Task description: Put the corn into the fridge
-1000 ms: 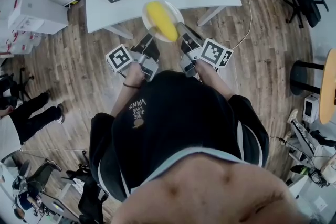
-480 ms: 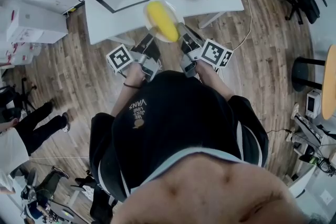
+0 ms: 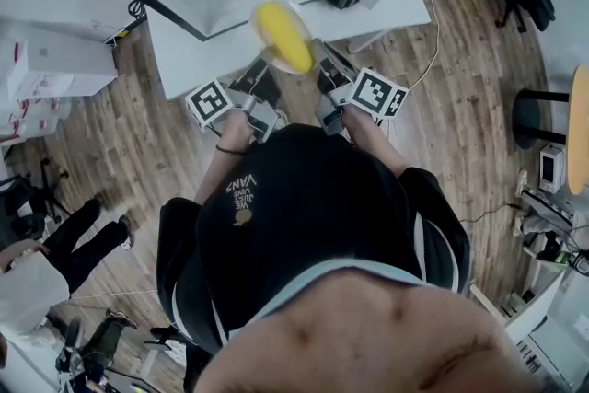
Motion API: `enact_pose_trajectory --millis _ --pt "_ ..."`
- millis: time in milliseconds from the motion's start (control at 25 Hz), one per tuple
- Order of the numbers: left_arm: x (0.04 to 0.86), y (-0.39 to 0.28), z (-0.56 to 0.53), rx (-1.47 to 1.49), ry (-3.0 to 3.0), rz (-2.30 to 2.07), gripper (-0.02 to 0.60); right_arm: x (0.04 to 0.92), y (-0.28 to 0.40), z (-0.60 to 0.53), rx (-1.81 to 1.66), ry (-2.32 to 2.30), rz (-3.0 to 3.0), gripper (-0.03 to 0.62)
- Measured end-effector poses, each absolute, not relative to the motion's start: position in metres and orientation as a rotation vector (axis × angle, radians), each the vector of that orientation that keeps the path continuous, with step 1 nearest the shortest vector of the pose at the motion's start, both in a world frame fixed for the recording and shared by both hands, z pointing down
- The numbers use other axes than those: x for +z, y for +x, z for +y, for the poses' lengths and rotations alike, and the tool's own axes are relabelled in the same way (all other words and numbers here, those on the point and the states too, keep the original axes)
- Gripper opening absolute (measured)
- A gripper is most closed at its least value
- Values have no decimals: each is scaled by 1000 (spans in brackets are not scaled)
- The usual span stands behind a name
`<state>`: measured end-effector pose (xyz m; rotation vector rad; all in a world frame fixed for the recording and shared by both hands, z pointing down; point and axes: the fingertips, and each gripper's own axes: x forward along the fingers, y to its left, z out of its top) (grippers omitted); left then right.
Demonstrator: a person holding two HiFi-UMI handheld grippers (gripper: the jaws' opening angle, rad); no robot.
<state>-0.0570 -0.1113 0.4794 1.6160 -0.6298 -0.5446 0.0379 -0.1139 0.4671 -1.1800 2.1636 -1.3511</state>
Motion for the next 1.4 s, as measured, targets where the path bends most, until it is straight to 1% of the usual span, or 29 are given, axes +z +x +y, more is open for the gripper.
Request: enact_pose_trajectory --millis 240,440,640,1400 --pt "479 -50 -134 -513 1627 -591 40 466 45 -132 -1331 -1222 2123 37" --pt "479 -70 -142 -494 1636 -546 40 466 24 -136 -1303 -1260 2093 37" --pt "475 -67 -151 -475 1651 -526 40 464 28 -143 -1290 -1275 2073 37" --pt "465 -71 -191 -530 1647 -578 40 455 23 -191 -1303 -1194 2146 37"
